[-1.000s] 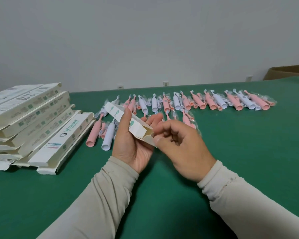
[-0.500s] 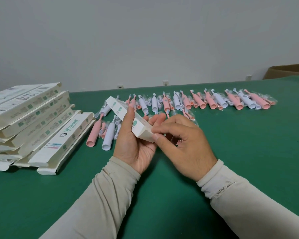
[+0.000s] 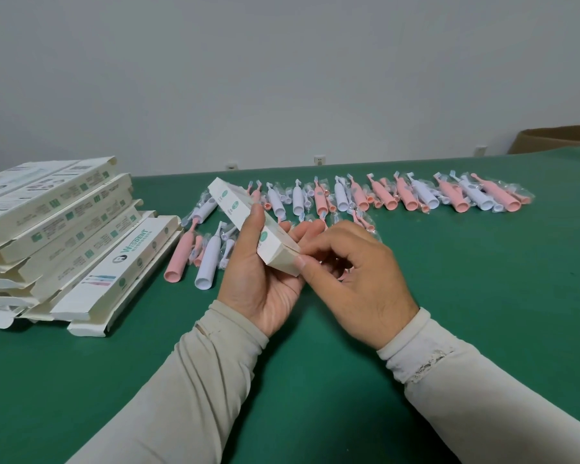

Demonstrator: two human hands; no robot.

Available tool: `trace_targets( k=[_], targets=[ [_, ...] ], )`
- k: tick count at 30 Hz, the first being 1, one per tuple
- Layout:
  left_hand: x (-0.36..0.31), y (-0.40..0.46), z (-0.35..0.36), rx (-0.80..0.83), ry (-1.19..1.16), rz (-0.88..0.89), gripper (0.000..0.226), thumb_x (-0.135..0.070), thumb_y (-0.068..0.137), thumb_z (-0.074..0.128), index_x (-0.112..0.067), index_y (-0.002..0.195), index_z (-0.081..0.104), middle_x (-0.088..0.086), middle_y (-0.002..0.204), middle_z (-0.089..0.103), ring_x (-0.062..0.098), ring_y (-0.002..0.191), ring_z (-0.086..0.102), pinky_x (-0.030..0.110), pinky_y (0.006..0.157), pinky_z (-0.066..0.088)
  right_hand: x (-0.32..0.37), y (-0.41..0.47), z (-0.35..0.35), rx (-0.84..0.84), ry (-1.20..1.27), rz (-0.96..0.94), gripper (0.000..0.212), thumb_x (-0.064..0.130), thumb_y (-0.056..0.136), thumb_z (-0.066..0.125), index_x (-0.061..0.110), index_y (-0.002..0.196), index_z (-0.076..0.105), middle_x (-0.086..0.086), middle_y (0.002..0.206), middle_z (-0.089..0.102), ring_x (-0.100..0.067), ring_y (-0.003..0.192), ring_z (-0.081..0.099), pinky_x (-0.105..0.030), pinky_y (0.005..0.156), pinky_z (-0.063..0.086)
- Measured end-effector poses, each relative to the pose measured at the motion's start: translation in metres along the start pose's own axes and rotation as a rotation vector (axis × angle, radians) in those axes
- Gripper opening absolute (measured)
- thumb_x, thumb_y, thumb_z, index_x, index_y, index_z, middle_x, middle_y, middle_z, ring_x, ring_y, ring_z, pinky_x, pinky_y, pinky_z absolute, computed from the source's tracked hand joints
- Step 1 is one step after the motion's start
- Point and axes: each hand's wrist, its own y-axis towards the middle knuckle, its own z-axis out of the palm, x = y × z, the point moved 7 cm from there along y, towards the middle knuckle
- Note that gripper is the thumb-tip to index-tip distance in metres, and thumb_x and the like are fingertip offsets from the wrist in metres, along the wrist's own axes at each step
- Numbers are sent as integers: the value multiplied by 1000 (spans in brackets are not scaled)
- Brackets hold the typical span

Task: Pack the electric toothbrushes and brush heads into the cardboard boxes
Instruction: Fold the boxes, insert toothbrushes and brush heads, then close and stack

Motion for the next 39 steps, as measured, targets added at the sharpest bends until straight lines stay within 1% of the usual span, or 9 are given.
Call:
trace_targets(
  k=[3,9,15,18,22,27,30,35,39],
  targets=[
    [6,-1,-1,23,96,-26,68,-48,86,67,-5,131,39,23,103,64,37,100,65,55,89,54,-6,0,-1,-27,23,52,13,16,83,78,20,84,65,15,92,65,-13,73,58,-18,65,48],
    [-13,-3,0,-61,247,101,68,-54,76,71,-19,130,51,16,105,68,32,97,72,48,75,58,-13,5,-6,-31,152,154,10,19,81,73,27,80,69,12,78,66,-8,64,55,-20,60,49],
    [-39,-14,5,-114,1498,525,53,-37,82,78,-37,127,51,-15,116,66,4,104,63,18,81,49,-46,13,-48,-347,406,433,11,36,81,68,27,76,70,8,69,65,-10,56,55,-26,49,44],
    [-44,-16,-1,-191,1983,584,61,-39,82,74,-48,131,38,-19,116,56,7,99,49,30,78,40,-56,14,-55,-336,576,472,30,56,78,64,31,90,74,7,86,72,-12,66,60,-24,47,44],
    [-52,-16,-8,-268,2123,524,63,-45,82,73,-47,132,33,-14,117,56,12,101,49,34,73,42,-60,16,-64,-315,653,495,49,63,77,67,25,107,72,-3,94,74,-22,71,62,-25,48,46],
    [-50,-14,-8,-272,2176,461,64,-48,81,73,-39,137,44,-9,132,50,17,118,47,36,84,44,-64,16,-58,-242,588,532,12,26,85,66,22,84,77,-5,86,77,-18,66,70,-21,47,52],
    [-49,-15,-6,-301,2172,429,76,-64,73,70,-33,137,45,-7,143,43,19,128,42,41,96,44,-66,12,-40,-121,634,568,10,12,95,62,13,98,72,-8,93,78,-19,70,73,-20,53,55],
    [-62,-12,4,-370,2239,450,87,-62,70,73,-26,143,43,4,158,28,29,143,28,50,111,34,-65,7,-18,-21,710,601,11,7,98,61,10,105,69,-10,95,78,-20,71,74,-20,56,57],
    [-78,1,21,-345,2436,554,76,-68,71,71,-26,131,52,8,155,35,35,137,37,53,102,42,-64,10,-24,-81,617,528,13,9,101,56,14,112,61,-4,95,78,-20,73,75,-24,55,57]
  ],
)
